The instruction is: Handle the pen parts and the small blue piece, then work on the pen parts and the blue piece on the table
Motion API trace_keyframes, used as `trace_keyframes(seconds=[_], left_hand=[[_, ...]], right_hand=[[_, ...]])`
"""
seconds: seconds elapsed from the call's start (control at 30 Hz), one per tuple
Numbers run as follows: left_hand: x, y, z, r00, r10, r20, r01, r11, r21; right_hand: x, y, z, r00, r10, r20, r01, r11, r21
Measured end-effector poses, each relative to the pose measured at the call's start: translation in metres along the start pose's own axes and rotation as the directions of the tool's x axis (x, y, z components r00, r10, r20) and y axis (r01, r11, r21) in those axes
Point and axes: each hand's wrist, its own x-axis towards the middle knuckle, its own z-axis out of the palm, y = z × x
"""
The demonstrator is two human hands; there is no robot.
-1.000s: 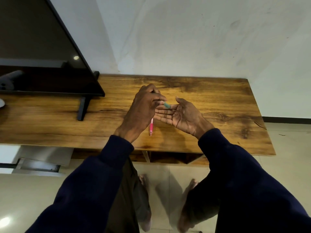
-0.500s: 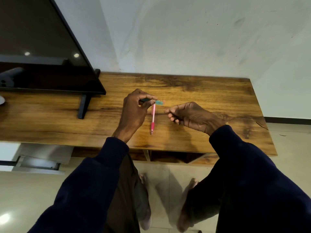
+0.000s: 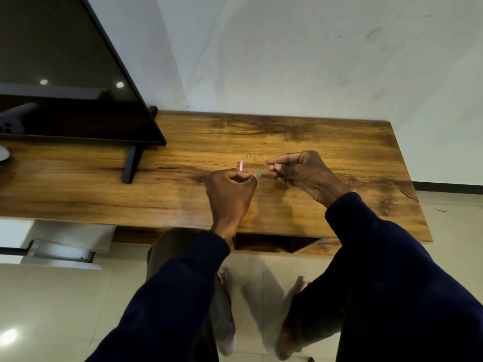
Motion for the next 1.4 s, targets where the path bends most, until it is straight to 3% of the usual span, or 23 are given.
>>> trace_keyframes(seconds=[0.23,0.4,0.57,0.67,0.8,1.0,1.1,1.2,1.4], left_hand=[[-0.004,-0.009,0.032,0.994,0.041,0.102,-0.068,0.960,0.272],[-0.009,-0.010,0.044,0.977,0.174,0.124,-0.210,0.888,0.409],[-0.005,-0.005,0.049,0.948,0.234,0.218,-0.317,0.772,0.551],[-0.005,-0.005,0.049,0.940,0.240,0.242,-0.337,0.755,0.562],[-0.005,-0.007,0.044,0.955,0.205,0.214,-0.286,0.821,0.495],[0.029,-0.018,0.013,0.996,0.083,-0.036,-0.060,0.906,0.418],[0.045,-0.026,0.006,0.999,-0.033,0.001,0.028,0.866,0.499],[0.044,-0.027,0.009,0.998,-0.046,0.053,0.008,0.830,0.558],[0.041,-0.021,0.004,0.999,-0.019,0.051,-0.006,0.895,0.447]], right_hand=[[0.003,-0.001,-0.006,0.989,-0.037,-0.144,0.027,0.997,-0.074],[0.005,0.002,-0.008,0.985,-0.040,-0.166,0.037,0.999,-0.026],[0.007,0.002,-0.006,0.978,-0.024,-0.206,0.031,0.999,0.034],[0.006,0.002,-0.004,0.976,-0.018,-0.216,0.032,0.998,0.059],[0.005,0.001,-0.004,0.977,-0.019,-0.211,0.042,0.993,0.107],[0.007,0.001,-0.001,0.981,0.002,-0.195,0.029,0.987,0.156],[0.011,0.001,0.002,0.979,0.019,-0.203,0.010,0.990,0.144],[0.015,0.003,0.007,0.978,0.019,-0.210,0.006,0.993,0.120],[0.015,0.001,0.013,0.981,-0.007,-0.194,0.038,0.987,0.157]])
